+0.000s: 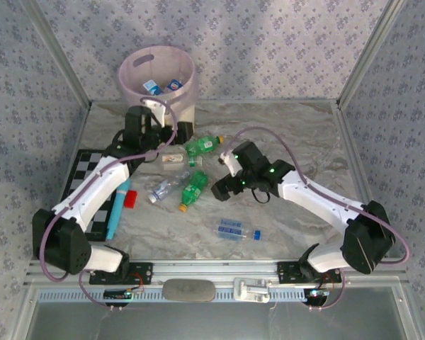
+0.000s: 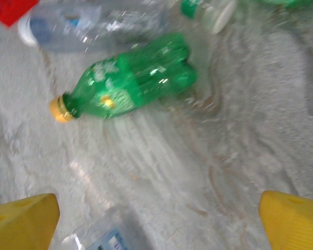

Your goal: Put the plastic bottles in the bin

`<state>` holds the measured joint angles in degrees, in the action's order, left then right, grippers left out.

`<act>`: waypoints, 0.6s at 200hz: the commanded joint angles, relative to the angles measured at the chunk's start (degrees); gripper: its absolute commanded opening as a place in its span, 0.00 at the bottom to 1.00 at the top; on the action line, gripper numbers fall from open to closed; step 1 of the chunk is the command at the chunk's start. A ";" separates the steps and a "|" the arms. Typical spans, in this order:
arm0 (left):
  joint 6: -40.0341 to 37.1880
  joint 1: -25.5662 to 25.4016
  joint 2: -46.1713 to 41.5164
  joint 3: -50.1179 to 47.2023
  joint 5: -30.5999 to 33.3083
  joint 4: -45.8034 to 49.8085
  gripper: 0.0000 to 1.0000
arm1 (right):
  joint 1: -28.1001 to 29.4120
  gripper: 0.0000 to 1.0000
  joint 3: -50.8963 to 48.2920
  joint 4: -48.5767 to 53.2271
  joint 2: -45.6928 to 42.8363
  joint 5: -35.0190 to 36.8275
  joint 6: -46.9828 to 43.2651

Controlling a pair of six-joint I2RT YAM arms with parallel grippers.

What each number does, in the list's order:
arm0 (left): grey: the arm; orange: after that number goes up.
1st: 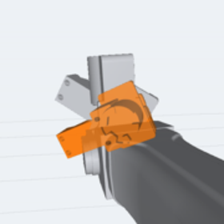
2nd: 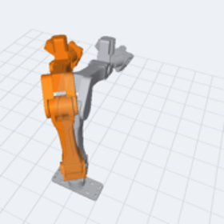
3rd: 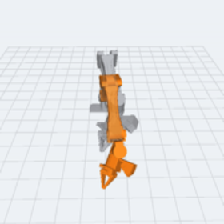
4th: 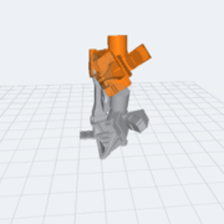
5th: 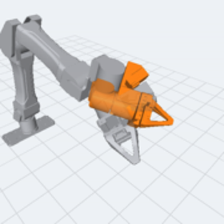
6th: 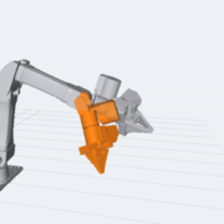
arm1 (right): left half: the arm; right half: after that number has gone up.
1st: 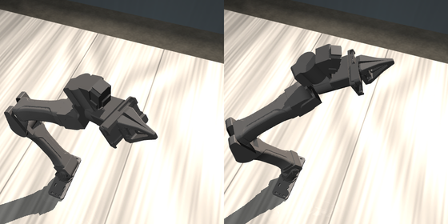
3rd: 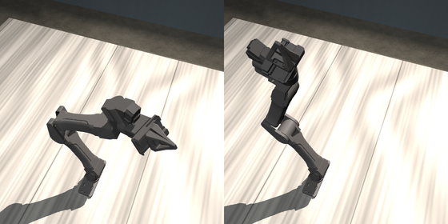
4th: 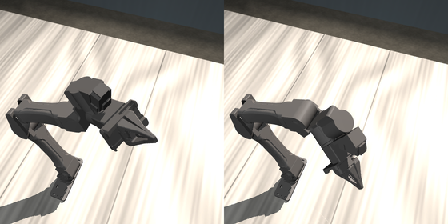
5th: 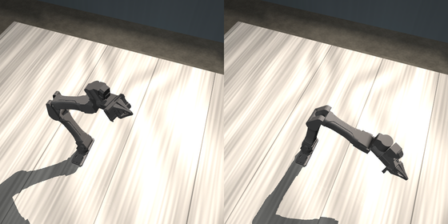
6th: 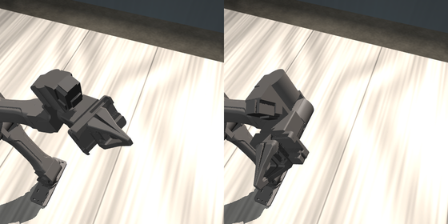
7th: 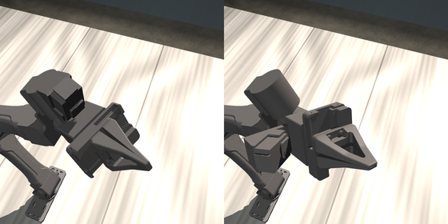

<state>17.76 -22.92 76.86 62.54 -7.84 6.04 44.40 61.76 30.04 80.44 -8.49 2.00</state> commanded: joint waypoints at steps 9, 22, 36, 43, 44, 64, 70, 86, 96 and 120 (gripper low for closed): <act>2.47 0.06 -6.28 -6.06 5.10 -3.50 1.00 | 5.85 1.00 4.09 11.46 3.32 3.25 -5.27; 3.38 0.24 -7.55 -8.82 5.67 -3.78 1.00 | 7.99 1.00 5.41 14.15 5.55 3.60 -6.24; 4.49 0.46 -8.67 -11.39 6.35 -4.88 1.00 | 10.70 1.00 6.09 17.20 8.41 5.10 -7.27; 5.09 0.61 -9.05 -12.53 6.72 -5.72 1.00 | 11.98 1.00 8.08 18.39 9.70 5.68 -7.78; 5.22 0.64 -9.12 -12.75 6.75 -5.84 1.00 | 12.18 1.00 8.19 18.56 9.76 5.81 -7.88; 7.09 1.32 -9.75 -15.27 7.22 -8.61 1.00 | 14.96 1.00 8.91 20.88 12.68 7.54 -8.85; 7.56 1.53 -9.79 -15.72 7.24 -9.12 1.00 | 15.54 1.00 8.91 21.35 13.37 7.92 -9.01; 8.08 1.74 -9.69 -16.29 7.20 -9.83 1.00 | 16.67 1.00 8.73 22.36 14.93 8.48 -9.51; 8.23 1.82 -9.67 -16.49 7.05 -9.82 1.00 | 17.43 1.00 8.73 22.83 15.80 8.49 -9.69; 8.08 2.02 -9.76 -16.92 6.87 -9.66 1.00 | 19.21 1.00 7.56 22.44 17.42 8.33 -10.10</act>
<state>24.84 -21.26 68.27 45.43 -1.41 -0.49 62.08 68.95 49.47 96.29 -1.63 -6.37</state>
